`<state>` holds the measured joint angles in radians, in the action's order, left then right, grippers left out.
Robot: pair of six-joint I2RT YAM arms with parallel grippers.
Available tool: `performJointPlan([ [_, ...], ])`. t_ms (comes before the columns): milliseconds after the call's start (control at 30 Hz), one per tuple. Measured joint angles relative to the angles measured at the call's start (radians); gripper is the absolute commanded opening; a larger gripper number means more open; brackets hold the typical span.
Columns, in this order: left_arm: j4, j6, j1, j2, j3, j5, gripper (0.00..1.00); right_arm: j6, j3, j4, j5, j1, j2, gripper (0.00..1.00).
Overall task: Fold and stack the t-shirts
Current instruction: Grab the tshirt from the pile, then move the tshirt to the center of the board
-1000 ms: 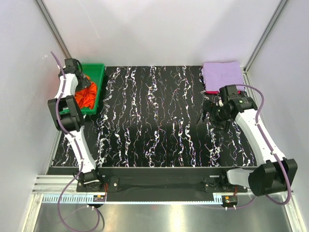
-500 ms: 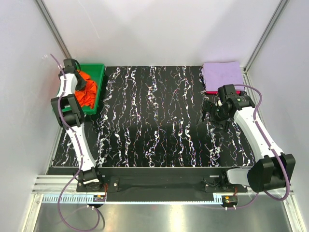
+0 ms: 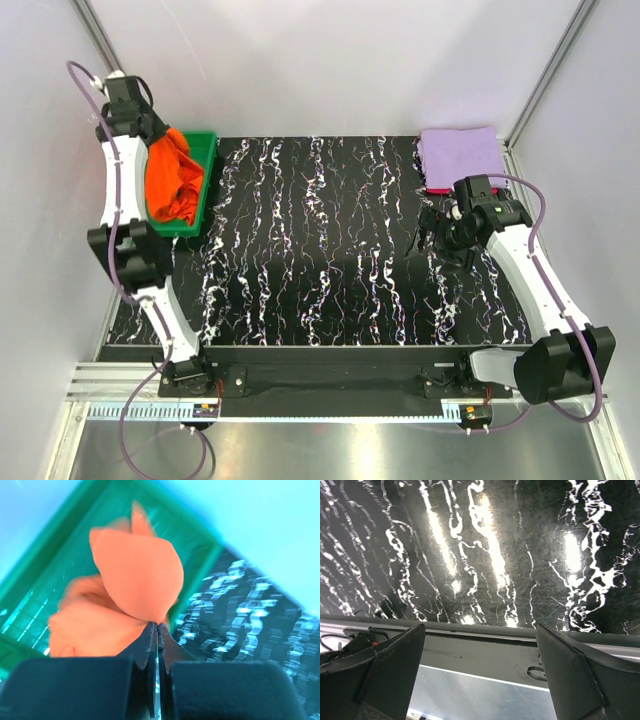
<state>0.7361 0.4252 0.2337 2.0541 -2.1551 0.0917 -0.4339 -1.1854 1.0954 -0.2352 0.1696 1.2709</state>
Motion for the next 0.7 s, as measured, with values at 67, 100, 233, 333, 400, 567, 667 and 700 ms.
performJointPlan([
  [67, -0.006, -0.003, -0.013, -0.085, 0.018, 0.008, 0.00, 0.003, 0.000, -0.002, -0.013, 0.000, -0.015, 1.00],
  [100, -0.015, -0.005, -0.018, -0.136, 0.042, 0.013, 0.00, 0.005, 0.000, -0.004, -0.021, 0.000, -0.024, 1.00],
  [233, -0.017, -0.007, -0.035, -0.273, 0.106, 0.021, 0.00, 0.007, 0.000, -0.013, -0.039, 0.000, -0.044, 1.00],
  [333, 0.001, -0.006, -0.061, -0.321, 0.112, 0.016, 0.00, 0.007, 0.000, -0.023, -0.049, 0.000, -0.053, 1.00],
  [400, 0.034, -0.001, -0.096, -0.343, 0.098, 0.008, 0.00, 0.007, 0.003, -0.029, -0.060, 0.000, -0.058, 1.00],
  [567, 0.076, 0.062, -0.235, -0.414, 0.018, -0.090, 0.00, 0.011, 0.009, -0.031, -0.087, 0.000, -0.061, 1.00],
  [667, 0.070, 0.096, -0.327, -0.507, 0.017, -0.171, 0.00, 0.014, 0.009, -0.034, -0.108, 0.000, -0.062, 1.00],
  [700, 0.071, 0.104, -0.363, -0.545, 0.016, -0.196, 0.00, 0.016, 0.008, -0.034, -0.115, 0.000, -0.062, 1.00],
])
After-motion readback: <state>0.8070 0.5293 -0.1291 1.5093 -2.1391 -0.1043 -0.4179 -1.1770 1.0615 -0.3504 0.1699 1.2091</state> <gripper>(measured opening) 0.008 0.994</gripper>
